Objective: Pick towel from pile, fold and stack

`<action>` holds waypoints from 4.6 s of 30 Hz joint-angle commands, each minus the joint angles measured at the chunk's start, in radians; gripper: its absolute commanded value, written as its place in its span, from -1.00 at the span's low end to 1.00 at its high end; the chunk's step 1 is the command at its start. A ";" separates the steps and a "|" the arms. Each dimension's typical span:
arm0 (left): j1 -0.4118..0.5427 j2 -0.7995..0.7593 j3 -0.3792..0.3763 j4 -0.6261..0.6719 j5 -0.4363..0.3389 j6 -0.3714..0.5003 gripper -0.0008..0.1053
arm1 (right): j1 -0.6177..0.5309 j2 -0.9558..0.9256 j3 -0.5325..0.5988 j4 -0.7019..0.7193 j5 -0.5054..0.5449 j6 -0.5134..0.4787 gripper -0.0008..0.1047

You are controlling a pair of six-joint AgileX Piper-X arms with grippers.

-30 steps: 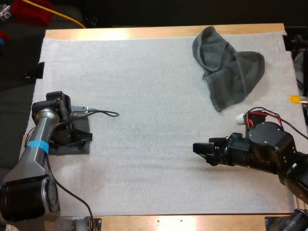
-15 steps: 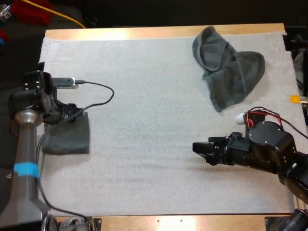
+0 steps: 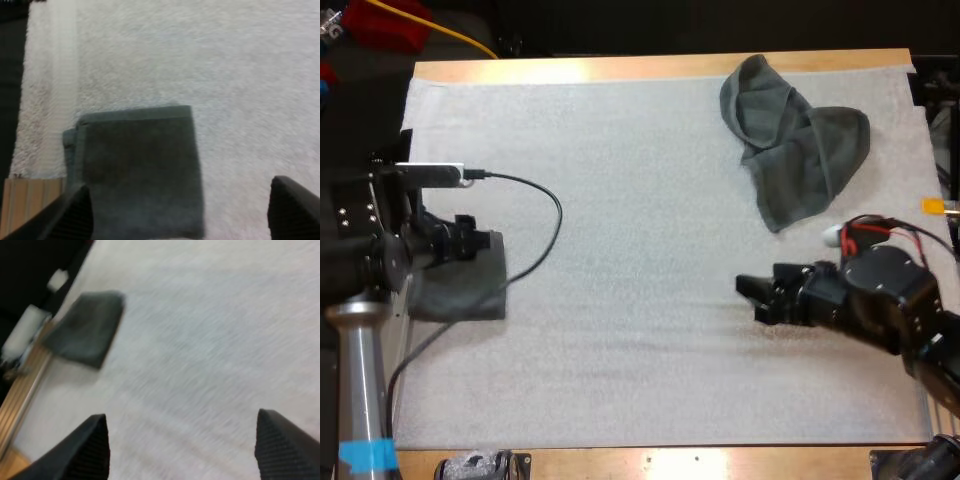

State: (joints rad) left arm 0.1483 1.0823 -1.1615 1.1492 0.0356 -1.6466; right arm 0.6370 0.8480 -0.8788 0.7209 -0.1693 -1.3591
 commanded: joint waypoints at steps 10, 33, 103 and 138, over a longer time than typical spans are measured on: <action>-0.125 -0.105 -0.004 0.018 0.005 -0.008 0.32 | -0.311 -0.006 -0.033 0.126 -0.036 -0.178 0.17; -0.130 -0.273 -0.002 0.089 0.005 -0.008 0.32 | -0.684 -0.168 -0.084 0.271 0.011 -0.439 0.17; -0.127 -1.236 0.472 0.024 0.142 0.022 0.32 | -0.684 -0.902 0.232 0.182 0.008 -0.388 0.17; -0.127 -1.234 0.644 -0.125 0.148 0.021 0.32 | -0.684 -0.900 0.371 0.276 0.062 -0.394 0.17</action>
State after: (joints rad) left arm 0.0240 -0.0134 -0.5127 1.0370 0.1851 -1.6231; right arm -0.0426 -0.0118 -0.5059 0.9908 -0.1112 -1.7432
